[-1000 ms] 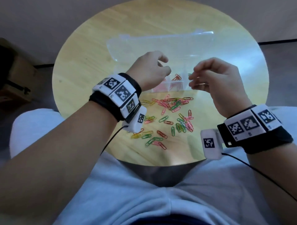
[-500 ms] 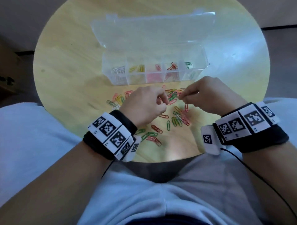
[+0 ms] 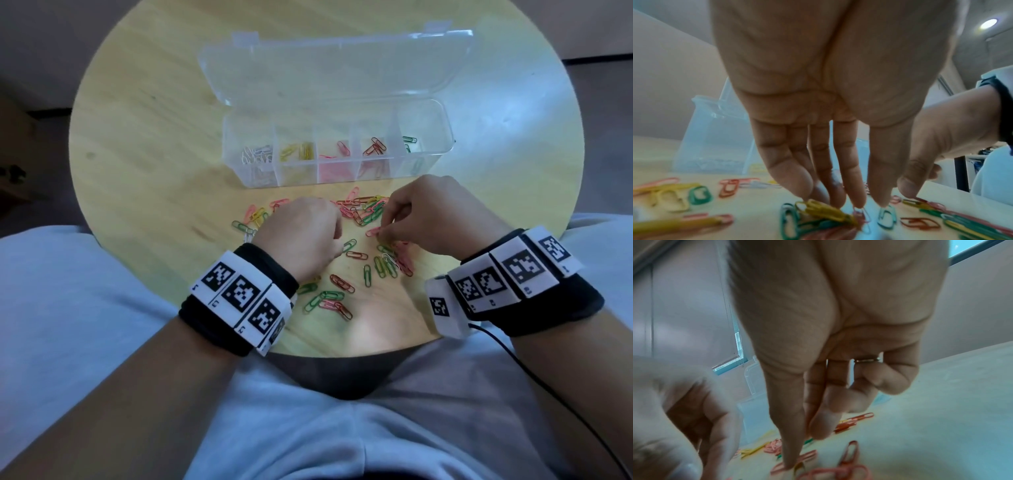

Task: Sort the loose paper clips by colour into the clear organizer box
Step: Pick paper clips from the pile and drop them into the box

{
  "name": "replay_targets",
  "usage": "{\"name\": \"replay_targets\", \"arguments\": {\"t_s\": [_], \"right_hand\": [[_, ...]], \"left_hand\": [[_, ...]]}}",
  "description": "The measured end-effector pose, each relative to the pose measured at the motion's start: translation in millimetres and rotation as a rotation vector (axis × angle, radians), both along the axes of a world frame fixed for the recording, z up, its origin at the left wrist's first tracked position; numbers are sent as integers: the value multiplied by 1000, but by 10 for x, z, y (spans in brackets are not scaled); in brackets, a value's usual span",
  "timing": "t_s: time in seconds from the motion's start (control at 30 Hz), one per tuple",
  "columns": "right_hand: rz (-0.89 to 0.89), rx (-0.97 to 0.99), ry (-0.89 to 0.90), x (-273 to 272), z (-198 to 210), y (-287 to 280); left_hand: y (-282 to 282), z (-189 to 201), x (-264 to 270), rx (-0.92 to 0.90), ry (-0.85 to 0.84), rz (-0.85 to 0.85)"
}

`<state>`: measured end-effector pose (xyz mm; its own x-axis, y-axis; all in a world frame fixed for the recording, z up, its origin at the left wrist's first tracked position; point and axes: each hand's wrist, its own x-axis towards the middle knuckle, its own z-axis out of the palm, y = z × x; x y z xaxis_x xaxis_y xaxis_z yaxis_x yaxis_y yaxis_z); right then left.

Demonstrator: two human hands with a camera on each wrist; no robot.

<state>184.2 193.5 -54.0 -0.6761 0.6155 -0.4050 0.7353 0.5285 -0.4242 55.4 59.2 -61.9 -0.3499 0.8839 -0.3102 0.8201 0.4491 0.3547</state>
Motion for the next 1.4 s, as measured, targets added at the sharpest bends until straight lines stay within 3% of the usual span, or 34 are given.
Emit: {"name": "replay_targets", "arguments": {"t_s": [0.57,0.77,1.07,1.23,1.4], "right_hand": [[39,37,-78,-54,-71,-61],[61,17,7,-51,-45,-79],[70,33,-50,-74,-59,-94],[77,64,-97,-97,-62,-136],[97,219,-138,-75,8,-183]], "left_hand": [[-29,39,11,32,-16,-17],[-76,179,-117,85,-260,128],[-153,274,-325,130,-332,285],[-152,281,-306,171,-375,274],[-139,311,-274,288,-496,244]]}}
